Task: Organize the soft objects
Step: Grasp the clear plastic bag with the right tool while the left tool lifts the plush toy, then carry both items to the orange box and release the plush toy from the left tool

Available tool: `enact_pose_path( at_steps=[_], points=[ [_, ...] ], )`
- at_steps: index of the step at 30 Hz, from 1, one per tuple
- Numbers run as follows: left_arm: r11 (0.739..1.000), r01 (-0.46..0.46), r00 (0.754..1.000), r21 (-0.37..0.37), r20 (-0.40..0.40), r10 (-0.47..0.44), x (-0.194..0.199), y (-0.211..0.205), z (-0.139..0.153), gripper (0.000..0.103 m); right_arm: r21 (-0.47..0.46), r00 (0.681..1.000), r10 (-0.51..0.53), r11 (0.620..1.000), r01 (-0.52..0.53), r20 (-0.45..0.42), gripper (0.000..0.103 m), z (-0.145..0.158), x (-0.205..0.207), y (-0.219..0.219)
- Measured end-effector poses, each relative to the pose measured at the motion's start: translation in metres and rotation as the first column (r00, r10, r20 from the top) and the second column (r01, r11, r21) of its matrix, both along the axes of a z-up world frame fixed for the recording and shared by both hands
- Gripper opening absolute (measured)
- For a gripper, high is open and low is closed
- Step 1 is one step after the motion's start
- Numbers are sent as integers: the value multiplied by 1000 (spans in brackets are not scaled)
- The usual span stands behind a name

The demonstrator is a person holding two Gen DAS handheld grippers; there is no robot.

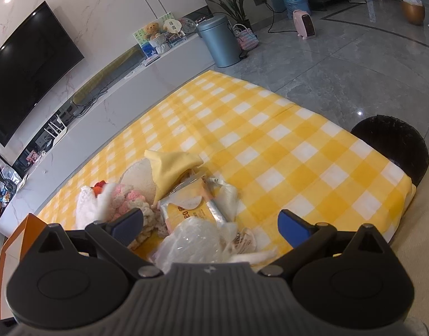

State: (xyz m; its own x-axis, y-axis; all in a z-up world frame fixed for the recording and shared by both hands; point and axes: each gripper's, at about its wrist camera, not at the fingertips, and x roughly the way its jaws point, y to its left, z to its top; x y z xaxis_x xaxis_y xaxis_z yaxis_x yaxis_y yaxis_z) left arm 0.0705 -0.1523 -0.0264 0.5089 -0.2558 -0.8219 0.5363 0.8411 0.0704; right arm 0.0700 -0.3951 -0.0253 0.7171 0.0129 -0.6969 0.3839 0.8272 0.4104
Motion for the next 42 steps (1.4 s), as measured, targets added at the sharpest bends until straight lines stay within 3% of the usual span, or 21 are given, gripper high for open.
enact_pose_path(
  at_steps=[5,11,17,18,20,23,28,33,42],
  points=[
    [987,-63,998,-147,7,64,-5,31,17,48,12,997,67,998,-67,-34,100,-2,3,5],
    [967,-94,996,-236,-15,93,-6,51,24,48,-20,986,154,988,-156,-69,100,-1,5,19],
    [949,-91,996,-303,-18,90,-8,61,28,48,-230,959,223,938,-260,-176,100,-6,13,57],
    [946,-80,997,-313,-12,80,-10,63,29,48,-254,957,219,931,-263,-190,98,-8,14,60],
    [938,-64,998,-341,-17,62,-12,67,31,48,-297,957,210,918,-265,-202,83,-11,16,64],
    [927,-60,998,-371,-25,55,-12,71,34,48,-287,949,214,917,-277,-234,69,-17,21,62],
    [906,-55,998,-419,-9,57,-15,80,44,48,-248,959,209,935,-252,-189,59,-13,17,54],
    [903,-75,995,-423,30,97,-20,86,57,48,-189,969,230,951,-243,-88,57,-1,4,47],
    [889,-86,988,-450,79,135,-25,103,68,48,-141,937,348,930,-341,34,56,22,-15,59]
  ],
)
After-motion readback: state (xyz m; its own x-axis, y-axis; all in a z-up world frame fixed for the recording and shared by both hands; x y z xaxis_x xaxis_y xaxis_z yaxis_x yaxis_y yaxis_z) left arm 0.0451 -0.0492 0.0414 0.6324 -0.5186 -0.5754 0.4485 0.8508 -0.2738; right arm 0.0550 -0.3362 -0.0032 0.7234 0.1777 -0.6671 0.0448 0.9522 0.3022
